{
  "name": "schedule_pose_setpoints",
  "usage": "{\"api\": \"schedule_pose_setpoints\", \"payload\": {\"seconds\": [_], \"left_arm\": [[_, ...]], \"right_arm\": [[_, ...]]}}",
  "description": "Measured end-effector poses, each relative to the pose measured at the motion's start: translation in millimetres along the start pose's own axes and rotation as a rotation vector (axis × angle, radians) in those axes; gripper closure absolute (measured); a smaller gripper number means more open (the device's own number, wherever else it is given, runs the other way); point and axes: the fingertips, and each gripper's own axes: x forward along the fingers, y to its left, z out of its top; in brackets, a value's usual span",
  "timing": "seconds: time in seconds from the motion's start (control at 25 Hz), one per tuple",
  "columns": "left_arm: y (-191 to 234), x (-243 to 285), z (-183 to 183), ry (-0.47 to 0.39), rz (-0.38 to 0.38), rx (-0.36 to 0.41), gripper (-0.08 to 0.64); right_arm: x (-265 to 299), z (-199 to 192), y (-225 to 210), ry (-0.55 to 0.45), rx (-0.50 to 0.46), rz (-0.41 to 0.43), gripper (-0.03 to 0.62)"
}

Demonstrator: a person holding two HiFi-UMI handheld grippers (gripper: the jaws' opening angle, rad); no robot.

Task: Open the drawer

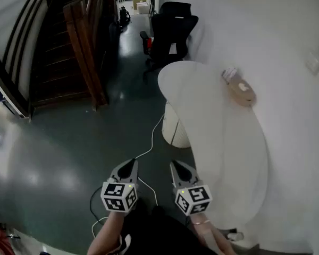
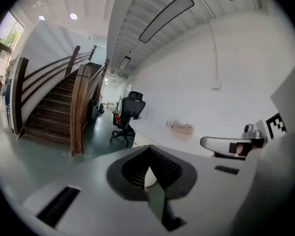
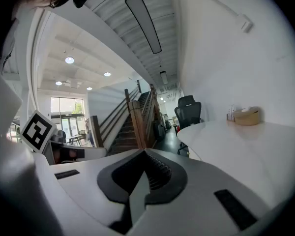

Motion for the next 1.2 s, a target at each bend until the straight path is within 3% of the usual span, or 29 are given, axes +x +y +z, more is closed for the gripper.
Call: {"api": "schedule_pose_setpoints", "payload": {"seconds": [0.32, 0.72, 0.92, 1.2], "left_arm": [[4.0, 5.0, 3.4, -0.022, -0.010, 0.000, 0.557], [1.3, 6.8, -7.6, -0.014, -0.008, -0.031, 0.557], [-5.1, 13.1, -9.8, -0.009, -0.018, -0.020, 0.557], [-0.1, 25.7, -5.9, -0.007, 0.007, -0.003, 0.557]], "right_arm": [[9.1, -6.0, 2.3, 0.006, -0.031, 0.002, 0.589], [5.3, -16.0, -0.3, -0.002, 0.024, -0.005, 0.589], [4.2, -16.5, -14.6, -0.008, 0.060, -0.062, 0.589], [17.7, -11.0, -19.7, -0.021, 0.071, -0.072, 0.589]]}}
